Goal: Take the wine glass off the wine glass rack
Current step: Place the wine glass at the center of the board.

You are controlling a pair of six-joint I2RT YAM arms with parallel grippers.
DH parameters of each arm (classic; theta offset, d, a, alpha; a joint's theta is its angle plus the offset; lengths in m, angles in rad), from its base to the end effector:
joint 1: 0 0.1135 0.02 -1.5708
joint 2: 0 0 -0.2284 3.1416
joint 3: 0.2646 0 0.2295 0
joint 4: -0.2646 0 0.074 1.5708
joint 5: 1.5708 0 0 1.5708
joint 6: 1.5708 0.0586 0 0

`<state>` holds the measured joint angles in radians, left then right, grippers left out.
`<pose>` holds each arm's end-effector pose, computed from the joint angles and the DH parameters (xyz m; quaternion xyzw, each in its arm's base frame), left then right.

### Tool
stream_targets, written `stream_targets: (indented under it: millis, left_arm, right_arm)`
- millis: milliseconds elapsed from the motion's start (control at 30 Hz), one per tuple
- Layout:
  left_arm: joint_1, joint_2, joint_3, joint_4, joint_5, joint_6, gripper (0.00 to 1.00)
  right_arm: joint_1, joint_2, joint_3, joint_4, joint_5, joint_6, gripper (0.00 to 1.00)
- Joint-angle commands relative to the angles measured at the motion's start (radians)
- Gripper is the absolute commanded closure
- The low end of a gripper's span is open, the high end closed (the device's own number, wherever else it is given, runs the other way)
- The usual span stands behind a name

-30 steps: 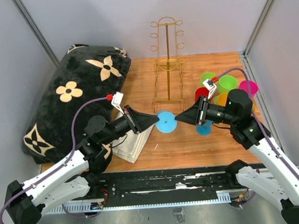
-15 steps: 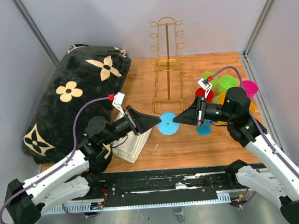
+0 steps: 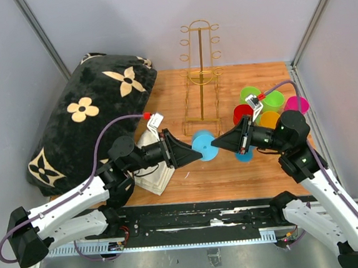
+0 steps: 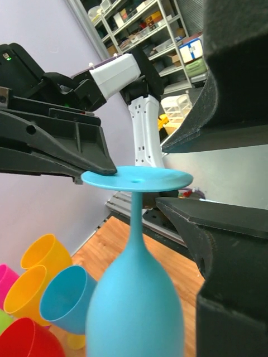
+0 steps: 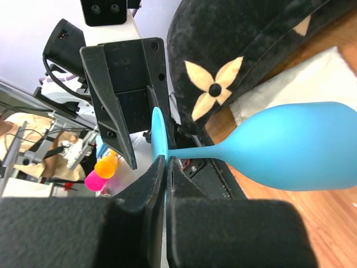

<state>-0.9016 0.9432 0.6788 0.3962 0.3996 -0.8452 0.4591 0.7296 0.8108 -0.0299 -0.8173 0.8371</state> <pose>0.1324 -0.2042 0.3152 0.1674 0.6414 -0.6491 0.3732 0.1421 0.1179 0.3494 -0.1642 0.6749 0.6198 0.3652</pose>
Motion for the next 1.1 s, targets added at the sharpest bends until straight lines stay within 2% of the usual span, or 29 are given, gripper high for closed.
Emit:
stream_targets:
  millis: [0,133,233,467,667,767,800,867,1067]
  left_arm:
    - [-0.021,-0.028,0.001,-0.021,0.007,0.017,0.58]
    - [-0.029,-0.018,0.016,-0.026,-0.010,0.015,0.59]
    - [-0.033,0.000,0.022,0.031,-0.013,-0.006,0.59]
    - [-0.072,0.083,0.082,0.043,-0.009,0.005,0.65]
    - [-0.091,0.109,0.079,0.078,-0.034,-0.002,0.79]
    - [-0.094,0.096,0.063,0.080,-0.047,0.011,0.93]
    - [-0.095,0.088,0.057,0.078,-0.059,0.025,0.97]
    - [-0.098,0.071,0.041,0.075,-0.087,0.058,1.00]
    - [-0.163,0.050,0.037,0.006,-0.068,0.282,0.99]
  right_arm:
    - [0.013,-0.041,0.038,-0.030,0.053,-0.104,0.99]
    - [0.013,-0.062,0.038,-0.027,0.052,-0.119,0.99]
    - [0.013,-0.075,0.036,-0.014,0.059,-0.120,0.99]
    - [0.013,-0.088,0.033,0.030,0.026,-0.116,0.99]
    - [0.013,-0.094,0.020,0.035,0.021,-0.118,0.99]
    - [0.013,-0.104,0.021,0.025,0.040,-0.135,0.98]
    - [0.013,-0.109,0.024,0.008,0.055,-0.155,0.91]
    - [0.013,-0.120,0.043,-0.063,0.122,-0.216,0.63]
    - [0.013,-0.154,0.136,-0.298,0.467,-0.379,0.34]
